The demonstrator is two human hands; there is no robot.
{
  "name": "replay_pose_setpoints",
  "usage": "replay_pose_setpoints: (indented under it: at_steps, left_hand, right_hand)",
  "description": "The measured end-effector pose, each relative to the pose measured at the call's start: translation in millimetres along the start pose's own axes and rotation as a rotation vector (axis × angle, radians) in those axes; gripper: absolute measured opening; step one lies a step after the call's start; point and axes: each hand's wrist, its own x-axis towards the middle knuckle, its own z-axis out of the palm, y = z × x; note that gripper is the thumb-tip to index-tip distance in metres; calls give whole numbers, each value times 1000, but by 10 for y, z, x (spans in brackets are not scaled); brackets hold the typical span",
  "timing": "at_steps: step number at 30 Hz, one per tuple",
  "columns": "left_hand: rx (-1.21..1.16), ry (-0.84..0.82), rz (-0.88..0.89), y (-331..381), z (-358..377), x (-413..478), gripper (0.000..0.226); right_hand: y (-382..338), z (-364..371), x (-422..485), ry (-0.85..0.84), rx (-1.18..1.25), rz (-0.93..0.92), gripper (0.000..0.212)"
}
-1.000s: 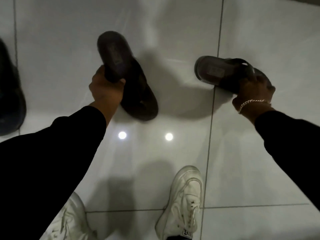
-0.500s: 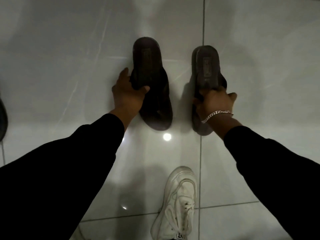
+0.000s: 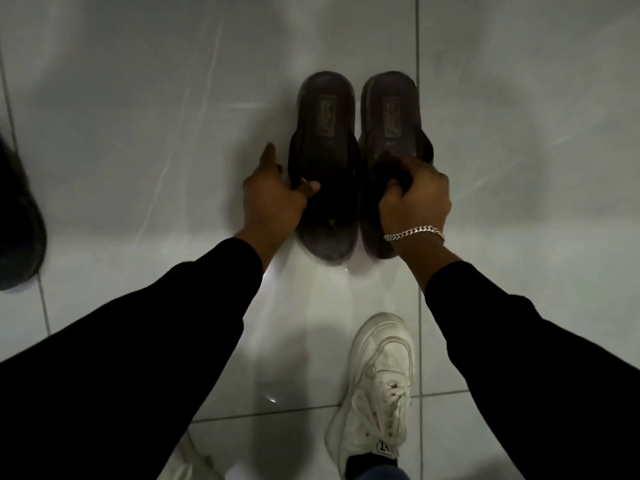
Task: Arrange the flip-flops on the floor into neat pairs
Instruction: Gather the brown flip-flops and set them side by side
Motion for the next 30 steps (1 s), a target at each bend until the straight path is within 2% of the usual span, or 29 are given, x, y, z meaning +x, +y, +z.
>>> replay_pose_setpoints:
  at_steps: [4,6,9,11,15,20,22,23,25,27,30]
  left_hand:
    - [-39,19,70,38,61,-11,51]
    - [-42,34,66,104,93,25,42]
    - [-27,9,79,161,146,7,42]
    - [-34,-5,97,185,178,-33,41]
    - [-18,3,96,205,233,-31,38]
    - [-25,15,109,207,168,66,41]
    - [-80,8,91,169,102,67,54]
    - [-109,3,66,130,48,54,63]
    - [-126,23,35,5,-131,33,68]
    - [-101,96,52,-184,-380,0,59]
    - [41,265,87,-594,-916,-53,47]
  right_hand:
    - [89,-46,-20,157,110,57,50]
    - [138,-66,17,266,196,183,57]
    - [316,-113,143,220,259,490,62]
    - [415,-152,196,131,246,563,54]
    - [422,-127,215,56,202,408,28]
    - [356,-87,292,49,172,389,28]
    - [323,-67,287,45,137,388,31]
    - [282,-62,253,57,102,371,40]
    - [131,-53,130,138,39,207,53]
    - [-85,-22,-54,198,16,-72,51]
    - [-454,186,-346,135,-2,-351,47]
